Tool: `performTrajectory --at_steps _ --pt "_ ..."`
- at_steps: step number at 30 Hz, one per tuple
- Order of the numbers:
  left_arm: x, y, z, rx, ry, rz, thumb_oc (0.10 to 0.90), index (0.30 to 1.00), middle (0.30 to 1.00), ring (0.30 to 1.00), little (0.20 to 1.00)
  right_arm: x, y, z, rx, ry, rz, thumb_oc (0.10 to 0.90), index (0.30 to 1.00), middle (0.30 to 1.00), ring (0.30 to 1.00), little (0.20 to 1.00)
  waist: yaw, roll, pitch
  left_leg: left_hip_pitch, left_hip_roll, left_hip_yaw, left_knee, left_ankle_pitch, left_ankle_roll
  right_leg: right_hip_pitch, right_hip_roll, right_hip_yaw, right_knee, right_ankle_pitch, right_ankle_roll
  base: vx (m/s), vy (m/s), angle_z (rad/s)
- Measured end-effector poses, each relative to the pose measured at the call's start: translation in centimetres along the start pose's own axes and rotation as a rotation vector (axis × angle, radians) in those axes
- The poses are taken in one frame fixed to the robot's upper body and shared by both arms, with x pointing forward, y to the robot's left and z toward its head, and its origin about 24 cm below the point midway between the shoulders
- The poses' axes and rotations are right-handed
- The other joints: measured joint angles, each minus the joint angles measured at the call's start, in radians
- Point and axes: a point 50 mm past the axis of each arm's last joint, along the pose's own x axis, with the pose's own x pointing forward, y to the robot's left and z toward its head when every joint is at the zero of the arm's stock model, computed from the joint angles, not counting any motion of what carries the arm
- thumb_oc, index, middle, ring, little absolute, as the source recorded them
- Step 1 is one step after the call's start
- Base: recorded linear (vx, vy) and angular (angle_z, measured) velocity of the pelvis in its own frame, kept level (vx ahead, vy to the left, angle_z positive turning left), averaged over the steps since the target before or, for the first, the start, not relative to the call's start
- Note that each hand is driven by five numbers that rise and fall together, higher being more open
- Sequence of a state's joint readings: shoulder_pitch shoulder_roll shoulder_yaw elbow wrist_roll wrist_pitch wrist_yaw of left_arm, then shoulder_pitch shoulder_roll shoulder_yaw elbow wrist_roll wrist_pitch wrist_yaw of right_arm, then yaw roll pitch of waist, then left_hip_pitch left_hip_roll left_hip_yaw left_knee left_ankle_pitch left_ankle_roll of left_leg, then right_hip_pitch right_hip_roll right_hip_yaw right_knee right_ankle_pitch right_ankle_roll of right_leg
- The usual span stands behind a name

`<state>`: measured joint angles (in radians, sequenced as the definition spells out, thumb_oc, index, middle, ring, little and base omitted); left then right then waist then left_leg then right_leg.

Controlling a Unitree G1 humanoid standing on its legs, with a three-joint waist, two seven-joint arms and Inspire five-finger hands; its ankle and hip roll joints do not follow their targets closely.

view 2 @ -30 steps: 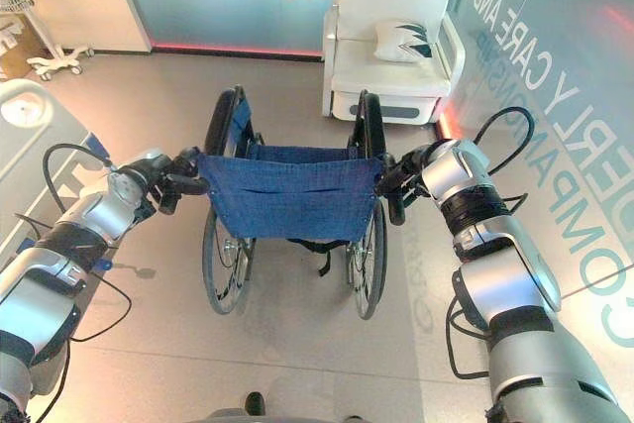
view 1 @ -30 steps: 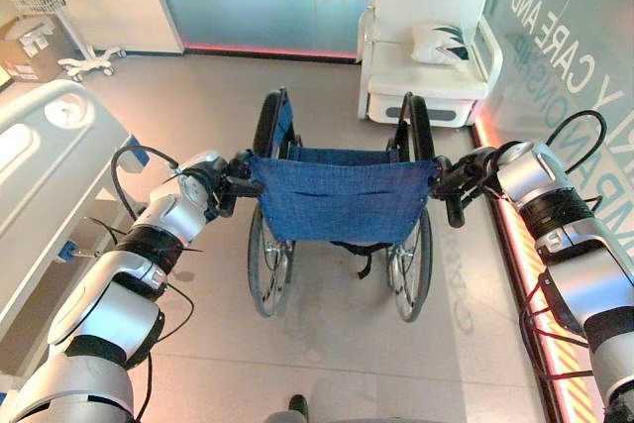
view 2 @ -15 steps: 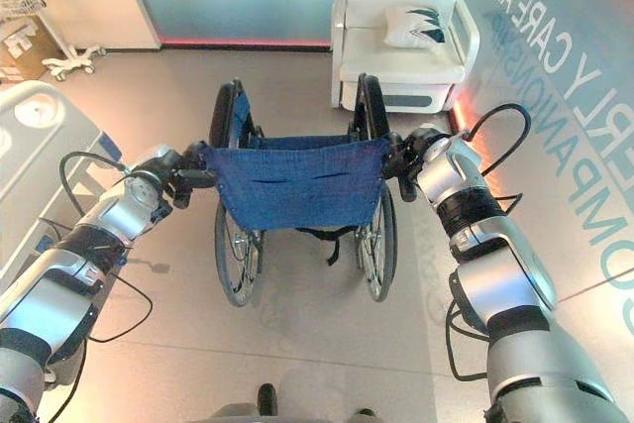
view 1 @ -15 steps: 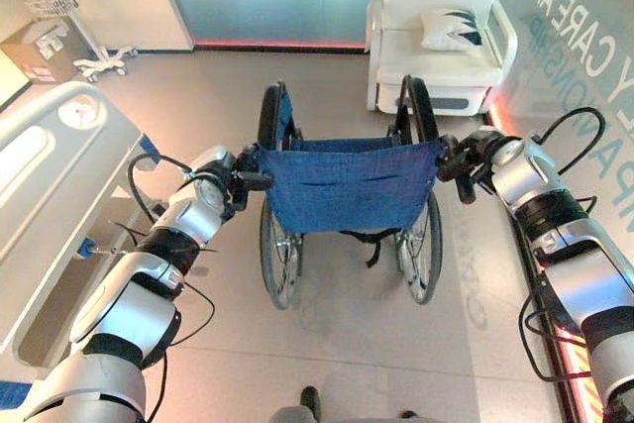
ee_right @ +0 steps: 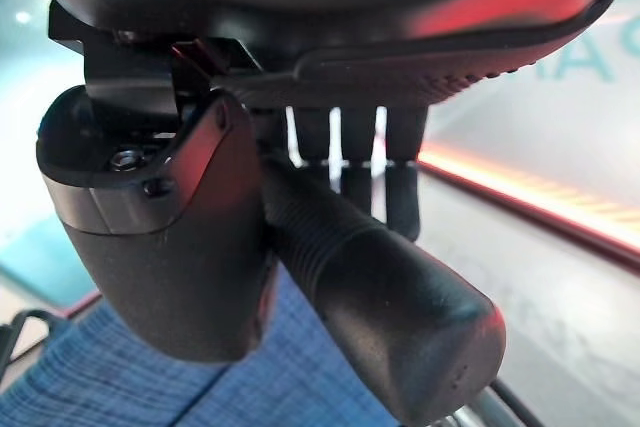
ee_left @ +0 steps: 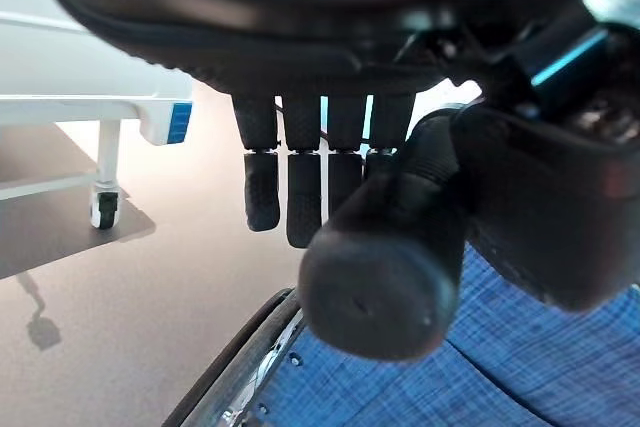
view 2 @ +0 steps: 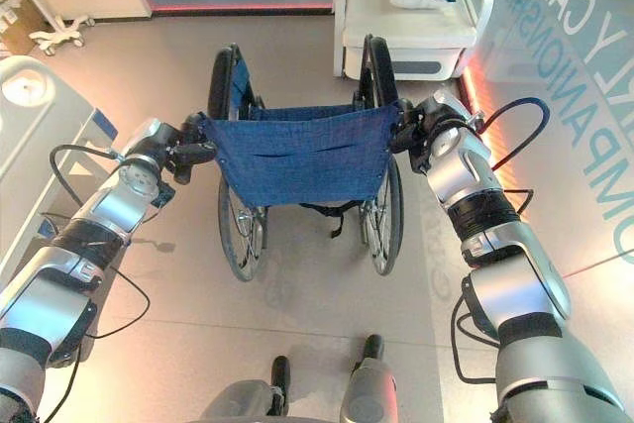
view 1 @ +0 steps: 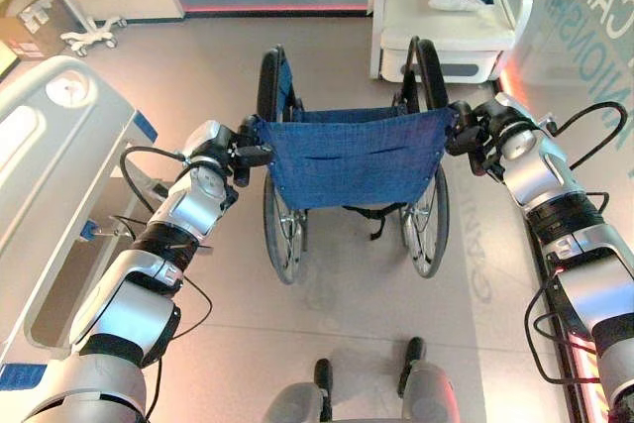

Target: Push the wheelchair next to the bed

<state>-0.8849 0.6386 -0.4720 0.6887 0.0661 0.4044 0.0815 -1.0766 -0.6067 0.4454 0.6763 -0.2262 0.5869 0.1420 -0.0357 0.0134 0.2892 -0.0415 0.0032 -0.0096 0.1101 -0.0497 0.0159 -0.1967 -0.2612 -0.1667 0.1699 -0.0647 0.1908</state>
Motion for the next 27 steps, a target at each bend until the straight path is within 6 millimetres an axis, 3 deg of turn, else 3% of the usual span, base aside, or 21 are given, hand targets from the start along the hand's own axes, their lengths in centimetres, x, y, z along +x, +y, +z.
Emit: performTrajectory --at_steps 3,4,6,7,10,12,14,16,17,18,19,20,21,23,27 --pt "0.2 0.8 1.3 0.008 -0.031 0.017 0.4 0.3 0.3 0.3 0.3 0.0 -1.1 0.3 0.003 0.0 -0.018 0.4 0.3 0.3 0.3 0.3 -0.013 -0.008 0.004 -0.024 0.05 0.002 0.046 -0.018 -0.002 -0.004 0.035 -0.036 0.035 0.025 -0.007 0.35 -0.415 0.83" --pt "0.2 0.5 1.7 0.026 -0.042 -0.002 0.4 0.3 0.3 0.3 0.3 0.1 -1.4 -0.4 -0.003 0.011 -0.016 0.4 0.3 0.3 0.3 0.3 -0.027 -0.004 0.004 -0.046 0.089 0.055 0.165 -0.069 -0.018 -0.002 0.039 -0.068 0.09 0.021 -0.042 0.22 -0.236 0.83" --pt "0.0 -0.2 2.0 0.045 -0.06 -0.037 0.4 0.3 0.3 0.3 0.3 0.1 -1.7 -1.6 -0.008 0.035 -0.001 0.4 0.3 0.3 0.3 0.3 -0.021 0.01 -0.008 -0.003 0.133 0.092 0.108 -0.094 -0.054 0.003 0.056 -0.09 0.159 -0.028 -0.095 0.25 -0.3 0.61" --pt "-0.1 -0.4 1.8 0.044 -0.059 -0.042 0.4 0.3 0.3 0.3 0.3 0.1 -1.7 -1.9 -0.016 0.042 0.005 0.4 0.3 0.3 0.3 0.3 -0.012 0.013 -0.015 0.011 0.144 0.1 0.086 -0.093 -0.053 0.003 0.071 -0.095 0.167 -0.034 -0.1 0.29 -0.334 0.22" --pt "-0.1 -0.6 2.1 0.04 -0.067 -0.04 0.4 0.3 0.3 0.3 0.3 0.3 -1.6 -2.4 -0.018 0.037 0.012 0.4 0.3 0.3 0.3 0.3 0.018 0.017 -0.034 0.032 0.174 0.094 0.057 -0.054 -0.064 0.001 0.109 -0.102 0.197 -0.074 -0.126 0.23 -0.235 0.03" --pt "0.0 -0.9 2.1 0.035 -0.058 -0.034 0.4 0.3 0.3 0.3 0.3 0.4 -1.4 -2.5 -0.018 0.037 0.018 0.4 0.3 0.3 0.3 0.3 0.016 0.009 -0.045 0.037 0.177 0.089 0.055 -0.041 -0.061 -0.004 0.107 -0.108 0.228 -0.103 -0.135 0.29 -0.26 0.19" --pt "0.0 -1.2 1.9 0.033 -0.045 -0.039 0.4 0.3 0.3 0.3 0.3 0.4 -1.0 -2.7 -0.018 0.04 0.03 0.4 0.3 0.3 0.3 0.3 0.018 -0.007 -0.062 0.031 0.178 0.08 0.067 0.0 -0.076 0.001 0.112 -0.111 0.241 -0.128 -0.143 0.31 -0.246 0.16" --pt "0.0 -1.8 0.9 0.053 -0.017 -0.048 0.4 0.3 0.3 0.3 0.3 0.7 1.0 -3.4 0.003 0.06 0.088 0.4 0.3 0.3 0.3 0.3 0.028 -0.043 -0.096 0.032 0.187 0.078 0.079 0.053 -0.053 0.036 0.125 -0.122 0.203 -0.142 -0.162 0.45 -0.278 0.14" --pt "0.0 -1.9 0.7 0.056 -0.013 -0.05 0.4 0.3 0.3 0.3 0.3 0.7 1.3 -3.6 0.005 0.063 0.095 0.4 0.3 0.3 0.3 0.3 0.03 -0.05 -0.095 0.023 0.189 0.077 0.111 0.065 -0.071 0.055 0.13 -0.121 0.189 -0.147 -0.165 0.59 -0.219 0.19" --pt "-0.1 -2.5 -0.1 0.058 0.0 -0.06 0.4 0.3 0.3 0.3 0.3 0.8 2.3 -3.9 0.007 0.076 0.121 0.4 0.3 0.3 0.3 0.3 0.039 -0.067 -0.094 -0.041 0.177 0.048 0.263 0.054 -0.075 0.105 0.149 -0.083 0.142 -0.146 -0.182 0.36 -0.084 -0.01" --pt "-0.3 -3.0 -0.8 0.06 0.014 -0.071 0.4 0.3 0.3 0.3 0.3 0.8 3.0 -4.0 0.002 0.085 0.138 0.4 0.3 0.3 0.3 0.3 0.055 -0.075 -0.094 -0.051 0.145 0.024 0.302 0.041 -0.078 0.14 0.153 -0.054 0.11 -0.137 -0.183 0.46 -0.053 -0.33" --pt "-0.7 -4.0 -2.0 0.073 0.032 -0.097 0.4 0.3 0.3 0.3 0.3 0.7 4.1 -4.7 -0.005 0.099 0.166 0.4 0.3 0.3 0.3 0.3 0.078 -0.085 -0.091 -0.048 0.08 0.023 0.274 0.02 -0.077 0.213 0.156 -0.028 0.04 -0.123 -0.188 0.5 0.036 -0.47" --pt "-1.1 -4.7 -2.8 0.084 0.04 -0.121 0.4 0.3 0.3 0.3 0.3 0.6 4.8 -5.2 -0.012 0.107 0.184 0.4 0.3 0.3 0.3 0.3 0.086 -0.079 -0.095 -0.056 0.041 0.049 0.243 0.021 -0.074 0.265 0.166 -0.034 -0.004 -0.112 -0.18 0.48 0.041 -0.36" --pt "-1.8 -5.9 -3.8 0.088 0.053 -0.155 0.4 0.3 0.3 0.3 0.3 0.3 5.9 -6.2 -0.028 0.121 0.206 0.4 0.3 0.3 0.3 0.3 0.099 -0.046 -0.123 -0.085 0.01 0.09 0.143 0.027 -0.073 0.321 0.199 -0.04 -0.067 -0.114 -0.185 0.45 0.091 -0.29" --pt "-1.8 -5.1 -3.8 0.068 0.047 -0.14 0.4 0.3 0.3 0.3 0.3 0.2 5.5 -6.0 -0.02 0.11 0.198 0.4 0.3 0.3 0.3 0.3 0.175 -0.01 -0.13 -0.217 0.014 0.083 -0.039 0.049 -0.098 0.357 0.245 0.004 -0.097 -0.135 -0.186 0.43 0.169 -0.62"
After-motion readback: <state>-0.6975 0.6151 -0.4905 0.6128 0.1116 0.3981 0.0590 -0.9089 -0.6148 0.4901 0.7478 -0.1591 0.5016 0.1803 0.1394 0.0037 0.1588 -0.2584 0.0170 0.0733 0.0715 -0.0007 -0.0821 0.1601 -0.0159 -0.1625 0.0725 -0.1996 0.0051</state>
